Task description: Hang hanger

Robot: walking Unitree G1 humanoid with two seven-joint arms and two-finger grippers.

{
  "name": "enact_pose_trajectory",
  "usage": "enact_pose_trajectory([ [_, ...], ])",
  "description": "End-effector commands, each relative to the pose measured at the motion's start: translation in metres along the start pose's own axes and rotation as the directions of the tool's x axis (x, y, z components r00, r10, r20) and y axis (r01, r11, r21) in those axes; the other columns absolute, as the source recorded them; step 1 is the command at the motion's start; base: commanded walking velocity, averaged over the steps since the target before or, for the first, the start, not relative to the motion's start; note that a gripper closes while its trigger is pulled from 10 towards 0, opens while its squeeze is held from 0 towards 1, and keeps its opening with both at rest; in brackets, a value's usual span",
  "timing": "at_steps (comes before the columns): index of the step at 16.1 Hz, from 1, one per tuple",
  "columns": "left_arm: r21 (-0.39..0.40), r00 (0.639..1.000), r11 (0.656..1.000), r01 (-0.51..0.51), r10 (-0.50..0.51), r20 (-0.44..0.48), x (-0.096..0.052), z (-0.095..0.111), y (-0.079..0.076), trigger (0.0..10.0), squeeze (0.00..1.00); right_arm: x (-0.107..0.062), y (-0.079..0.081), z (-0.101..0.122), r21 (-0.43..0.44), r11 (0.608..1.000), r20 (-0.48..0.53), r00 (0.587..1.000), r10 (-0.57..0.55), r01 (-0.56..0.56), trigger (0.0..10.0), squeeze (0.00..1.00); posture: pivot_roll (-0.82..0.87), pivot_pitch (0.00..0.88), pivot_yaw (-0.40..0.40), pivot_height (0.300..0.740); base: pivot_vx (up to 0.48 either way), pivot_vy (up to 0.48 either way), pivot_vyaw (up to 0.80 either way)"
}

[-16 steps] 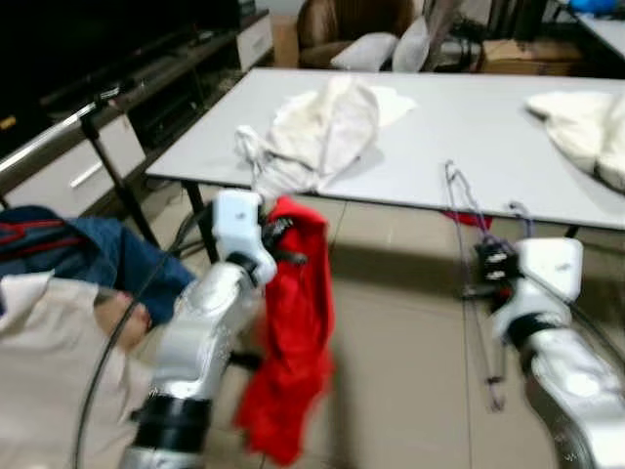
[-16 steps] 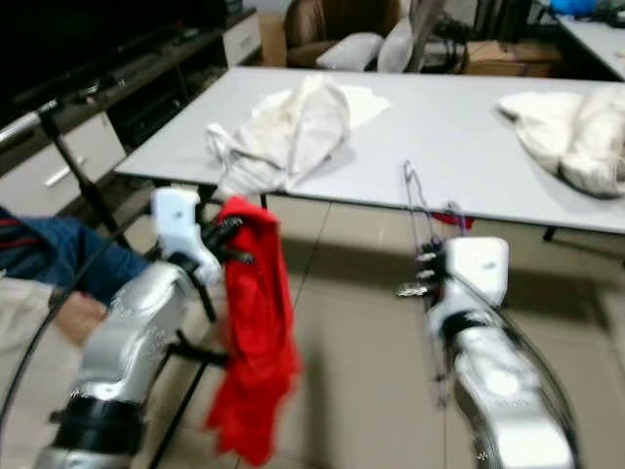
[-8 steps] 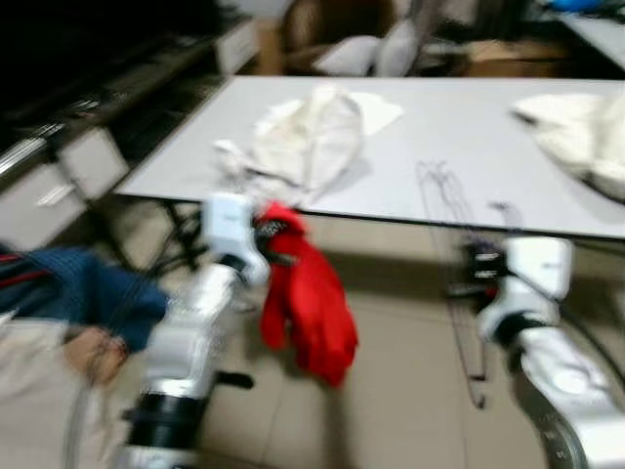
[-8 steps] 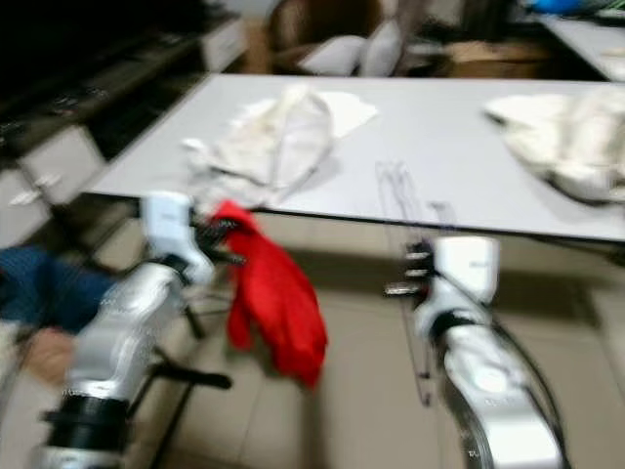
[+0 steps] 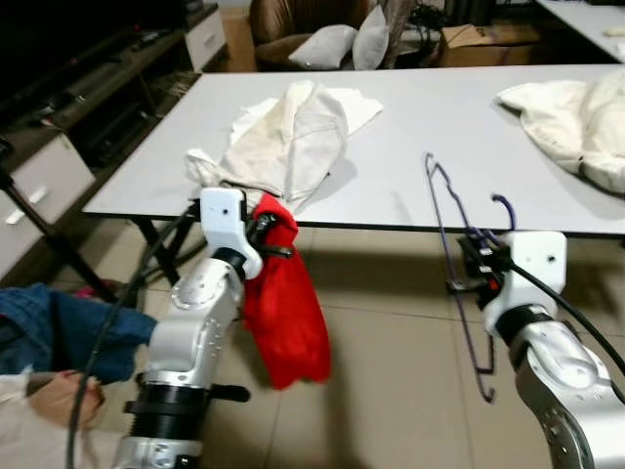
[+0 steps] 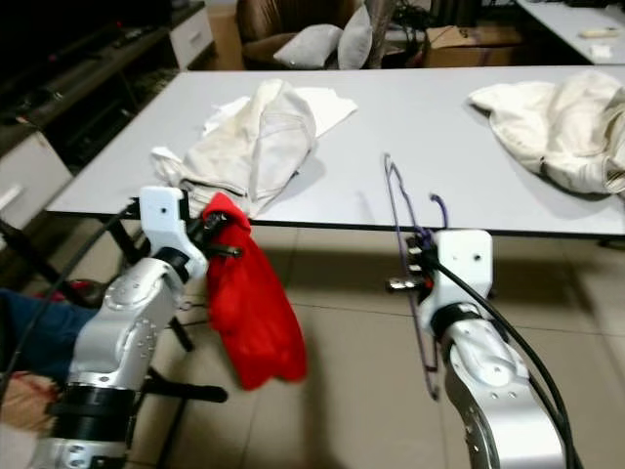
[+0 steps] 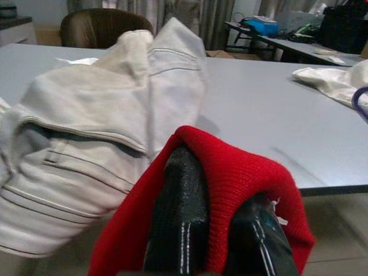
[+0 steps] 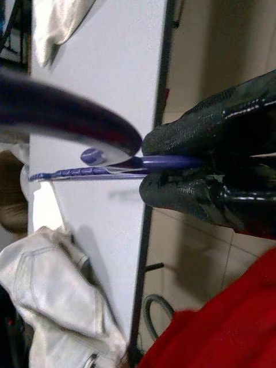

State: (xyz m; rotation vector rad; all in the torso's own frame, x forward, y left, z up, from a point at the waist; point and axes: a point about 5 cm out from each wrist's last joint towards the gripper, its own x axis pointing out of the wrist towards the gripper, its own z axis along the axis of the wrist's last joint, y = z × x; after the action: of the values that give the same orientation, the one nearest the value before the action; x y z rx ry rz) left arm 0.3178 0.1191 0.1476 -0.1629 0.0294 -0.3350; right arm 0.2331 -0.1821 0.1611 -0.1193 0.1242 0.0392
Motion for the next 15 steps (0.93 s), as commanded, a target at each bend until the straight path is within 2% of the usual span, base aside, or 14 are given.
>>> enact_pose_trajectory([
  [1,0.017,1.000,1.000,0.017,-0.017,0.011,0.002,0.006,-0.001,10.0,0.00,-0.002,0.001,0.004,-0.001,1.000,0.027,1.000,0.000,0.000,10.0,0.00,-0.17,0.000,0.127,0.740,0.000,0.000,0.00],
  [3,0.057,0.999,0.998,0.037,-0.038,0.019,0.000,0.010,0.000,10.0,0.00,-0.005,0.002,0.009,0.020,1.000,0.084,0.996,0.003,-0.004,10.0,0.00,-0.15,0.000,0.130,0.740,0.000,0.000,0.00],
  [4,0.067,0.998,0.997,0.038,-0.041,0.039,0.001,0.015,0.001,10.0,0.00,-0.006,0.002,0.013,0.040,0.999,0.100,0.995,0.018,-0.023,10.0,0.00,-0.15,0.000,0.130,0.740,0.000,0.000,-0.76],
  [7,0.070,0.994,0.996,0.054,-0.060,0.094,0.004,0.030,-0.002,10.0,0.00,-0.006,-0.005,0.020,-0.023,0.995,0.102,0.990,0.102,-0.100,10.0,0.00,-0.14,0.000,0.116,0.740,0.087,0.000,-0.67],
  [9,0.072,0.990,0.995,0.065,-0.073,0.119,0.006,0.039,-0.003,10.0,0.00,-0.007,-0.009,0.021,-0.098,0.977,0.077,0.977,0.199,-0.191,10.0,0.00,-0.14,0.000,0.102,0.740,0.306,0.000,0.00],
  [11,0.083,0.991,0.996,0.030,-0.041,0.126,0.009,0.044,0.002,10.0,0.00,-0.009,-0.015,0.023,-0.138,0.949,0.047,0.955,0.294,-0.285,10.0,0.00,-0.14,0.000,0.089,0.740,0.328,0.000,0.00],
  [13,0.082,0.994,0.997,-0.011,0.002,0.108,0.010,0.044,0.007,10.0,0.00,-0.008,-0.020,0.023,-0.169,0.927,0.023,0.939,0.342,-0.334,10.0,0.00,-0.14,0.000,0.076,0.740,0.336,0.000,0.00],
  [15,0.070,0.994,0.998,-0.001,-0.007,0.109,0.009,0.043,0.006,10.0,0.00,-0.006,-0.020,0.023,-0.174,0.928,0.016,0.941,0.337,-0.329,10.0,0.00,-0.14,0.000,0.063,0.740,0.343,0.000,0.00],
])
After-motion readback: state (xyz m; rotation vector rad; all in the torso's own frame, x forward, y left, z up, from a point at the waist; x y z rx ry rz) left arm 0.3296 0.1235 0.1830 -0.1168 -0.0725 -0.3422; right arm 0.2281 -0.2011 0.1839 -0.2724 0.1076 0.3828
